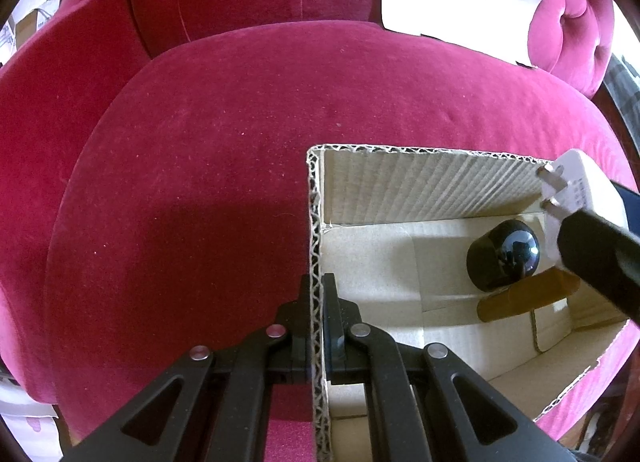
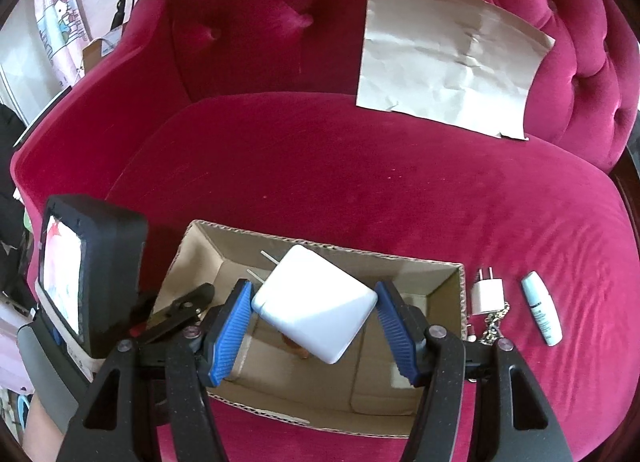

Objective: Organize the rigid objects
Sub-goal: 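Carry the white adapter over the box held by the left gripper, then lower the adapter into the box and open the right gripper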

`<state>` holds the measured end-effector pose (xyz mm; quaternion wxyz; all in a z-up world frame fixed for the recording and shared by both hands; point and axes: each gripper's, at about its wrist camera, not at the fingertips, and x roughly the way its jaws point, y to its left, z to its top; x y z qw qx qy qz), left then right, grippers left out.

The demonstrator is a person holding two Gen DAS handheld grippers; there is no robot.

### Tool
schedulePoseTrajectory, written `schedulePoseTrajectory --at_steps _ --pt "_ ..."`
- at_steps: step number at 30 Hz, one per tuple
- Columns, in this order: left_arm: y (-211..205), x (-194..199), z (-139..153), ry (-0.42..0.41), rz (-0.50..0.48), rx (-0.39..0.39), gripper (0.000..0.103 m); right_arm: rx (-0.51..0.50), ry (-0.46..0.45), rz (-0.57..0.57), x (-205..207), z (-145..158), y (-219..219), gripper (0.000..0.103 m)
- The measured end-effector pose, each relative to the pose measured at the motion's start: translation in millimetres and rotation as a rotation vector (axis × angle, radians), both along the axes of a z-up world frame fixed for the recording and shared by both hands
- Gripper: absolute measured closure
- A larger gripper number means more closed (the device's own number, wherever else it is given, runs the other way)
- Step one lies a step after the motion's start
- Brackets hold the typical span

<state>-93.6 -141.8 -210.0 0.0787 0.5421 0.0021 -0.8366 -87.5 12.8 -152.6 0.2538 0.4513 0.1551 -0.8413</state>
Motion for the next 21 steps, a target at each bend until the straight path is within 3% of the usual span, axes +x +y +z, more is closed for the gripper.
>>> schedulePoseTrajectory --at_steps 16,21 --pt "-2.3 1.1 -0.1 -0.001 0.006 -0.004 0.1 -0.018 0.0 0.018 2.1 -1.1 -6.8 0.036" --pt "-3.0 5.3 2.0 0.0 0.008 0.002 0.1 0.003 0.018 -0.003 -0.3 -0.9 -5.2 0.015"
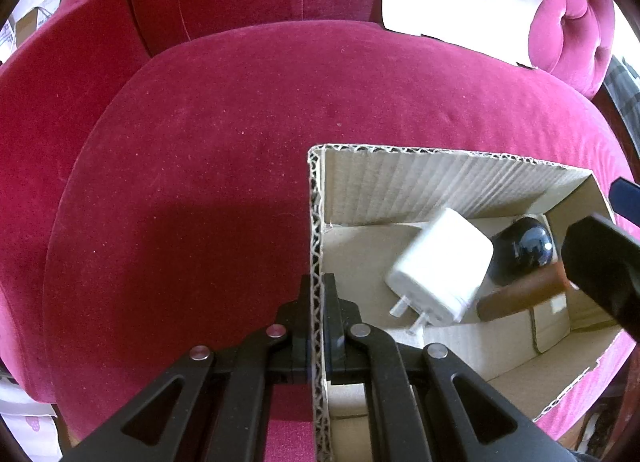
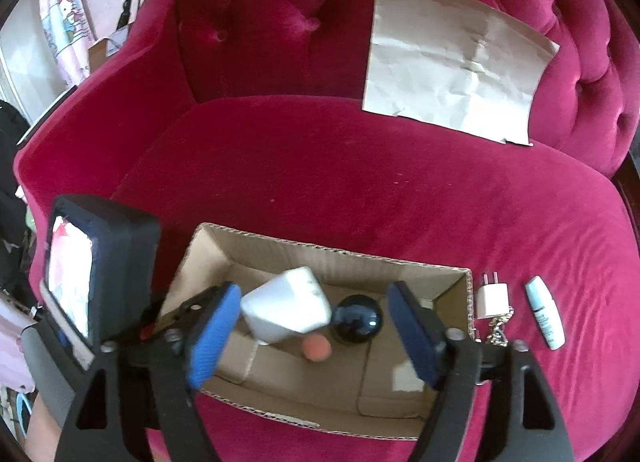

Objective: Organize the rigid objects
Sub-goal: 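Lower the adapter into the box and open the right gripper, then withdraw the right gripper from the box toward the white cosmetic bottle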

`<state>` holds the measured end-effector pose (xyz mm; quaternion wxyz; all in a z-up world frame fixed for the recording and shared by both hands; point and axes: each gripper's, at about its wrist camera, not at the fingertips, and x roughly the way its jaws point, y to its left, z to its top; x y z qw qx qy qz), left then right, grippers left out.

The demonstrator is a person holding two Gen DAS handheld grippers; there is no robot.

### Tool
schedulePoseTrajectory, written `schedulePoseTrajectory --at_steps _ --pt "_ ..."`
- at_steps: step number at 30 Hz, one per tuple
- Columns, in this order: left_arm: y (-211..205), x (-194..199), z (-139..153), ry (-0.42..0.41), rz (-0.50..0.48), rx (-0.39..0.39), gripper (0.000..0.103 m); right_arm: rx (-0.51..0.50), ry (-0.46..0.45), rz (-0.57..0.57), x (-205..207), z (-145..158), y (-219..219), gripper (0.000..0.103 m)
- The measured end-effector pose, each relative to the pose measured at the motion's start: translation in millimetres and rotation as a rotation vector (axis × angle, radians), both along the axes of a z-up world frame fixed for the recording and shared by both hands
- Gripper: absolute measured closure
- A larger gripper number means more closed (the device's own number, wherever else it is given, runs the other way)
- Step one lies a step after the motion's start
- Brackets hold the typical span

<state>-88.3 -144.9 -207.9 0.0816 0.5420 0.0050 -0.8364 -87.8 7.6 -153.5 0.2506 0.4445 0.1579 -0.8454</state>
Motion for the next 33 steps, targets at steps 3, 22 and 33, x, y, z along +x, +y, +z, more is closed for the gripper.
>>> schedulePoseTrajectory --at_steps 3,22,33 --pt "0 0 1 -0.001 -0.001 -0.002 0.1 0.002 0.0 -0.02 -4 0 3 0.007" --pt "-3 -2 2 -0.007 -0.005 -0.018 0.1 0.013 0.013 -0.036 -9 6 13 0.0" --pt "-1 -4 1 -0.008 -0.004 -0.021 0.1 0.001 0.035 -0.075 -19 15 36 0.0"
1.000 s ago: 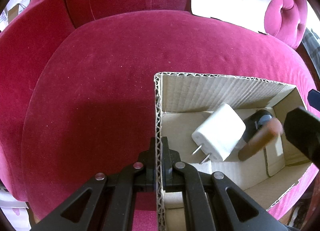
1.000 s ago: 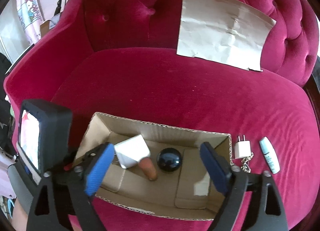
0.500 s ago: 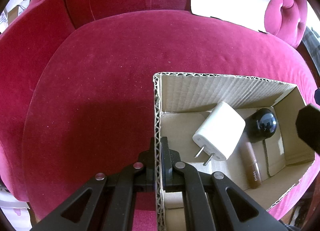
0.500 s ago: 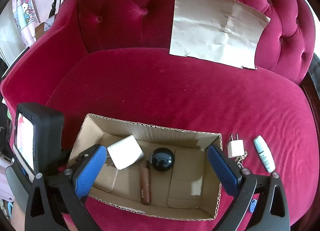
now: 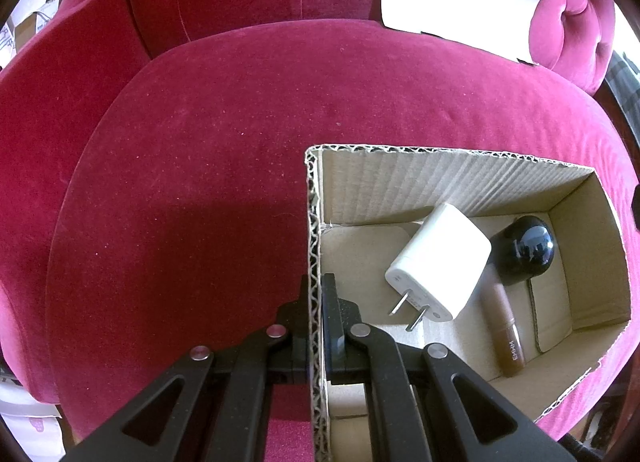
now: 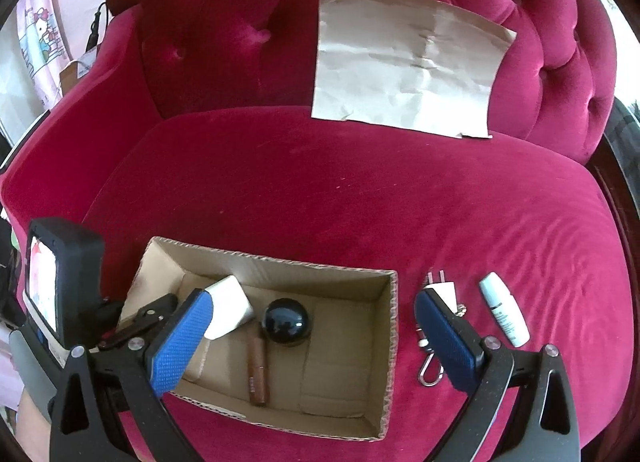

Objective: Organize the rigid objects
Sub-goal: 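Withdraw the right gripper from the box toward the white cosmetic bottle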

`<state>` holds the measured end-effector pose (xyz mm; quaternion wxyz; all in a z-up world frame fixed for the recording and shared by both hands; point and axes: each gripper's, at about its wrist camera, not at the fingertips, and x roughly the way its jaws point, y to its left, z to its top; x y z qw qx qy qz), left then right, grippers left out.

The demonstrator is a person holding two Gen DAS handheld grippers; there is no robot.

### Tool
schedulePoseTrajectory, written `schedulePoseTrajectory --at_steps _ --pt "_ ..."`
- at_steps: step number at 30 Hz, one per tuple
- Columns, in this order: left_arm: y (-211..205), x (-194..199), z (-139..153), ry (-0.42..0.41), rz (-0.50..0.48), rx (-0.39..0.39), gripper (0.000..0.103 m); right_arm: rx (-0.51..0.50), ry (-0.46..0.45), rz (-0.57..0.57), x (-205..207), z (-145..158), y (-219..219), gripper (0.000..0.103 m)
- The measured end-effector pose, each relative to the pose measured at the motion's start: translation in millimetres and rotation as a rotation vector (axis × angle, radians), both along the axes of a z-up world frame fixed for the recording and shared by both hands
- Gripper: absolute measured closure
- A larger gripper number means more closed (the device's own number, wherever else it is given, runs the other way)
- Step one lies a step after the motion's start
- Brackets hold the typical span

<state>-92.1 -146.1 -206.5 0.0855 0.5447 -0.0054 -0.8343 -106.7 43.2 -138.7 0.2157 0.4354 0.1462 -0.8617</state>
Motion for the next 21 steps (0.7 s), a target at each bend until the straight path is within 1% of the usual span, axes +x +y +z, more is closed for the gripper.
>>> schedulePoseTrajectory --at_steps 8,15,21 --pt "0 1 0 0.0 -0.002 -0.004 0.1 -0.006 -0.006 -0.044 -13 1 24 0.0" --pt "2 3 1 0.0 0.001 -0.003 0.1 0.023 0.005 -0.071 -24 4 42 0.0" --pt "2 3 2 -0.001 0.002 -0.004 0.1 0.024 0.025 -0.094 -34 7 66 0.0"
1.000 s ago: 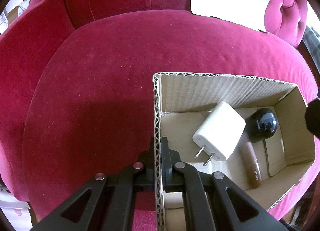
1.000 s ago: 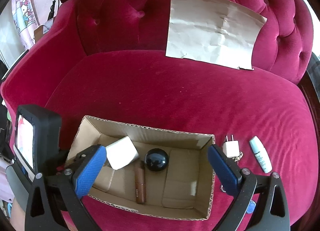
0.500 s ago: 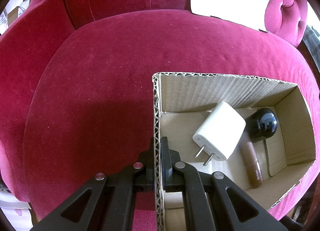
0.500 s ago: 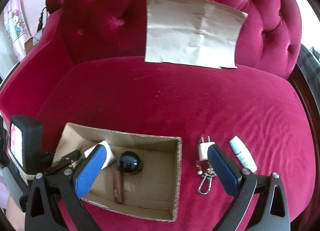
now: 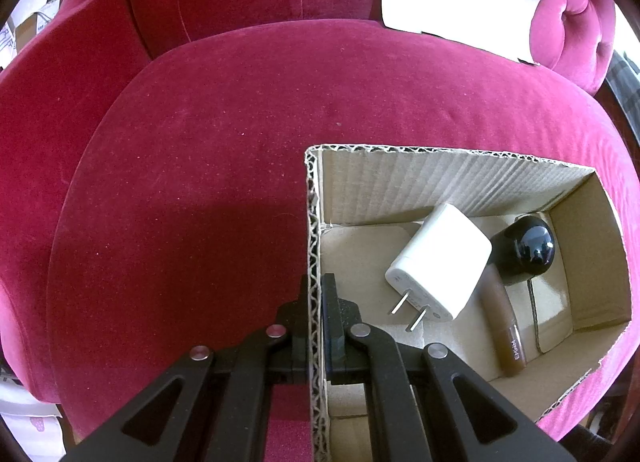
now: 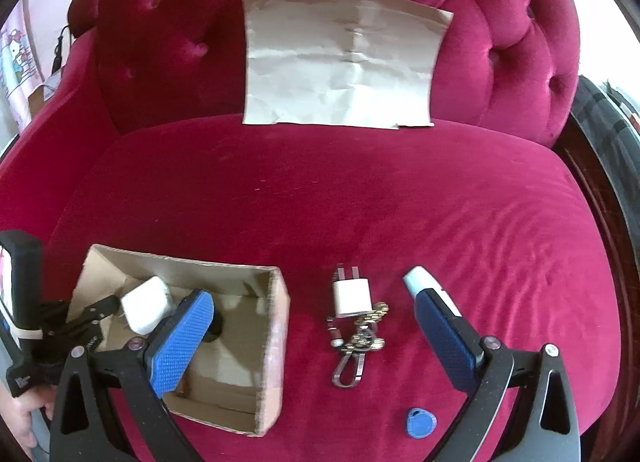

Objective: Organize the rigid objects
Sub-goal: 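Withdraw the right gripper from the box toward the white cosmetic bottle, then lower the right gripper around the white cosmetic bottle and close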

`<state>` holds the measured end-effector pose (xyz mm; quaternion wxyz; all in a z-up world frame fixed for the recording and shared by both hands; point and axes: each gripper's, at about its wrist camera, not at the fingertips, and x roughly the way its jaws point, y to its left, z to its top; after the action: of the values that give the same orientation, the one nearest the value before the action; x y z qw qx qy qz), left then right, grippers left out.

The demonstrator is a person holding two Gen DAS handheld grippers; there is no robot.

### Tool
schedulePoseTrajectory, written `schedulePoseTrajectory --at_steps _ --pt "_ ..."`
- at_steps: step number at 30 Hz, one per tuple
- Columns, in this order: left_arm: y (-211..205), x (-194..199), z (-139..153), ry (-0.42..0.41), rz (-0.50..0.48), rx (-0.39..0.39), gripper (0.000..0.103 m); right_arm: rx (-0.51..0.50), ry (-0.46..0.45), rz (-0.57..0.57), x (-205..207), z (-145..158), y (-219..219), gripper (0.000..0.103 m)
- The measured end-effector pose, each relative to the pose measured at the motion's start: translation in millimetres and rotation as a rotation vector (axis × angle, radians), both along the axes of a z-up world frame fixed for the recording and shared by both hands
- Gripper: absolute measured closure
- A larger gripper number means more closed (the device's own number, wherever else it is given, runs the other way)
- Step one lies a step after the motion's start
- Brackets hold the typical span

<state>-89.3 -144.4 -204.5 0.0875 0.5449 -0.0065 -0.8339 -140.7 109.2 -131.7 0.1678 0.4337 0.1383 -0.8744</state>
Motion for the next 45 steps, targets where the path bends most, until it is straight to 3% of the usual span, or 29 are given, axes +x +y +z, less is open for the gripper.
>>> schedulePoseTrajectory --at_steps 21,30,45 --pt "0 2 1 0.001 0.0 -0.004 0.1 0.033 -0.02 -0.138 -42 -26 70 0.0" --pt "-1 1 1 0.001 -0.001 -0.005 0.1 0.051 -0.021 -0.135 -55 -45 79 0.0" --pt "-2 1 1 0.0 -0.001 -0.004 0.1 0.06 -0.099 -0.149 -74 -82 94 0.0"
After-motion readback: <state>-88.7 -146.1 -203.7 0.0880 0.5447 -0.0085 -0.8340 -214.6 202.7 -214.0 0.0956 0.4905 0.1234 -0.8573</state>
